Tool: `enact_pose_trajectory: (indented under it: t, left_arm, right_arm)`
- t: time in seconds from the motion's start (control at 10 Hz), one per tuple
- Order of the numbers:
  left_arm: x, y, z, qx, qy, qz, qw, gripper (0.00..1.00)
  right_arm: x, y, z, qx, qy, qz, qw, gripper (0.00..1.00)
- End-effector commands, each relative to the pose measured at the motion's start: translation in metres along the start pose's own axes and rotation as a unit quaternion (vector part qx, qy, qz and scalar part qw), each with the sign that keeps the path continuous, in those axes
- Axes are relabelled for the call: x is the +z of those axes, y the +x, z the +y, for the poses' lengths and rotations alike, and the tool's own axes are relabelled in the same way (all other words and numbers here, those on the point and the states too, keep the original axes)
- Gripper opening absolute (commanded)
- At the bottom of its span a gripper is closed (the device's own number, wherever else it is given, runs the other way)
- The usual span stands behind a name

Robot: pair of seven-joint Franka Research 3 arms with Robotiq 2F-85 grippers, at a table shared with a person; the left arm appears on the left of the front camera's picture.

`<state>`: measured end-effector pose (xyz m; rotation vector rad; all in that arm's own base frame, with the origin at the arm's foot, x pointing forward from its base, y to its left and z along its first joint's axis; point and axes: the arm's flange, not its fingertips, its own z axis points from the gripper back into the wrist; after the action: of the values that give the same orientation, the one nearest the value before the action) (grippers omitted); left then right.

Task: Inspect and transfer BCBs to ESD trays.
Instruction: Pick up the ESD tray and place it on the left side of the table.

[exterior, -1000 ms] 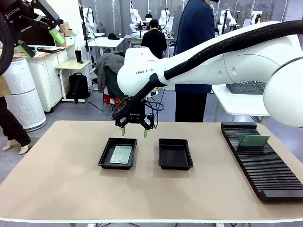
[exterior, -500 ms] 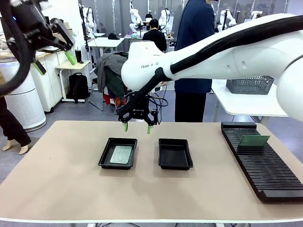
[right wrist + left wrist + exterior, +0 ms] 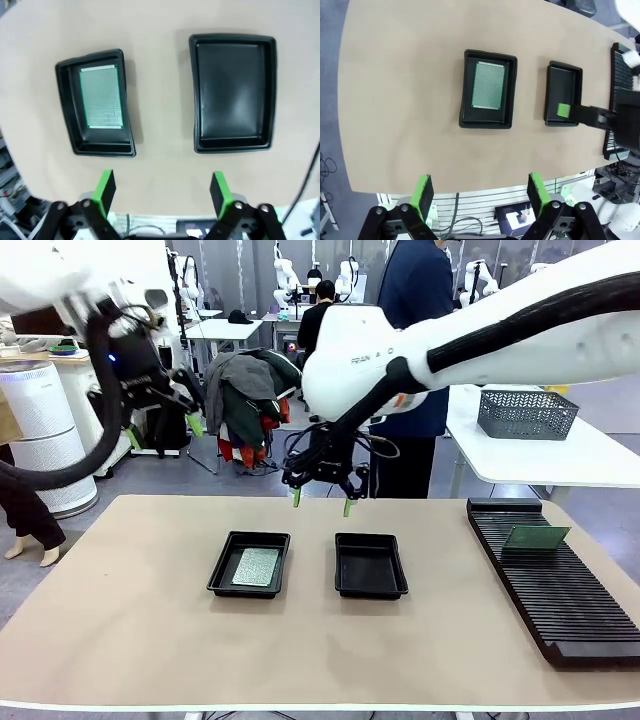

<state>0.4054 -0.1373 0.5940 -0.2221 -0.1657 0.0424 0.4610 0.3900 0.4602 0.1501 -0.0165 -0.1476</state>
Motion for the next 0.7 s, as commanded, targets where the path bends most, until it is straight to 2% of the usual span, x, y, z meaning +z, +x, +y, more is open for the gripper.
enact_pose_trajectory:
  t: [0.0,0.4,0.6]
  left_arm:
    - [-0.034,0.009,-0.016,0.004,0.024,0.001,1.000,1.00]
    - [-0.110,0.028,-0.030,0.002,0.062,0.033,0.998,1.00]
    - [-0.141,0.035,-0.023,-0.009,0.072,0.041,0.997,1.00]
  right_arm:
    - [-0.007,-0.010,-0.031,0.007,0.050,0.006,0.999,1.00]
    - [-0.004,-0.014,-0.059,0.005,0.100,0.000,0.995,1.00]
    - [-0.005,-0.014,-0.069,-0.001,0.120,0.001,0.993,1.00]
